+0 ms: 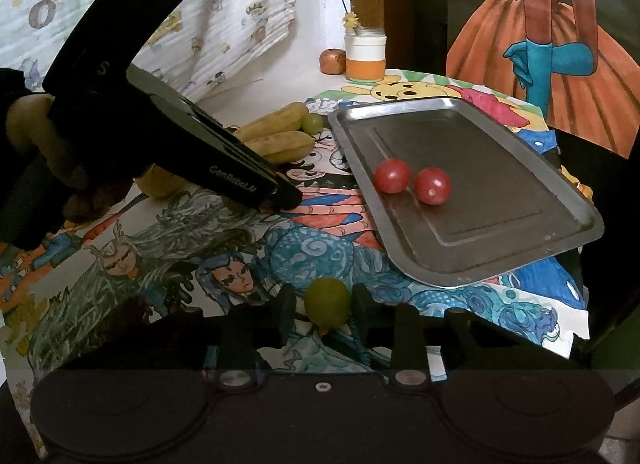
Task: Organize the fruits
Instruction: 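Grasp a small brown round fruit with the left tool while the right tool grasps a green grape, then lower the brown fruit and green grape into the tray and open both tools, then lift both tools away from the tray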
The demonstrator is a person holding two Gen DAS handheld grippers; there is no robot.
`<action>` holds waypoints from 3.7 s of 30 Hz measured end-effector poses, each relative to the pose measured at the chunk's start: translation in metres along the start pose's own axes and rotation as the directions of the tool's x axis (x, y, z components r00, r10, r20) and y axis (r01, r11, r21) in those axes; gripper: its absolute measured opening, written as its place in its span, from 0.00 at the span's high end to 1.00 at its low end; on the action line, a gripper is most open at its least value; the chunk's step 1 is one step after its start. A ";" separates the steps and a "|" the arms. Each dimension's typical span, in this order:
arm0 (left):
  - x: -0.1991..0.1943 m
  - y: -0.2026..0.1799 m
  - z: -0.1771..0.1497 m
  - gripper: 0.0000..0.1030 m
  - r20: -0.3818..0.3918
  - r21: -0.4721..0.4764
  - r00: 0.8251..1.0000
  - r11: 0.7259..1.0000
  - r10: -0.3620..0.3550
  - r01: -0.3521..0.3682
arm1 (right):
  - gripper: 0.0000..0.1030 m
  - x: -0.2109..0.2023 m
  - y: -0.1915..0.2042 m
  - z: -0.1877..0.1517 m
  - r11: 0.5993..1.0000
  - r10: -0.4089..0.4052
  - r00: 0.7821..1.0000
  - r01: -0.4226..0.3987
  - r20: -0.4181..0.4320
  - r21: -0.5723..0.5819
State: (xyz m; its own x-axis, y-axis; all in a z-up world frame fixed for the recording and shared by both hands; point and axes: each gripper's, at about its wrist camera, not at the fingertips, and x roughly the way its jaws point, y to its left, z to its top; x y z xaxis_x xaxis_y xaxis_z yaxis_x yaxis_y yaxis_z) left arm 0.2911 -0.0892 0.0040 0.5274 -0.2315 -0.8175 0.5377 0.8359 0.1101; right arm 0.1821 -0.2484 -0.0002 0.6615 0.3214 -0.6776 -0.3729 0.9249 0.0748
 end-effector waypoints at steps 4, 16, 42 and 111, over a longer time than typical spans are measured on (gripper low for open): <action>-0.005 -0.001 -0.003 0.71 0.020 -0.058 1.000 0.998 0.013 -0.011 | 0.74 0.002 -0.002 0.001 1.000 0.001 1.000 -0.001 0.003 0.008; -0.020 -0.002 -0.019 0.71 0.097 -0.329 0.995 0.944 0.013 0.020 | 0.74 -0.006 -0.011 0.000 0.999 0.015 1.000 -0.016 0.018 0.042; 0.004 -0.033 0.013 0.71 0.247 -0.497 0.961 0.834 -0.126 0.237 | 0.75 -0.018 -0.094 0.028 0.972 -0.235 0.964 0.233 0.123 0.031; -0.150 -0.061 -0.115 0.00 0.064 -0.592 0.988 0.802 0.142 -0.077 | 0.01 -0.160 0.009 -0.023 0.987 -0.144 0.979 0.132 0.142 0.093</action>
State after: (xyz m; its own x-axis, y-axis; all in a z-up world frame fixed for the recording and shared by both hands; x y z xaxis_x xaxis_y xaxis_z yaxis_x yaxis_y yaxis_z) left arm 0.1037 -0.0479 0.0544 0.6397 -0.1416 -0.7555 0.0011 0.9831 -0.1833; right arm 0.0582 -0.2960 0.0917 0.7937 0.2100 -0.5709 -0.2198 0.9741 0.0527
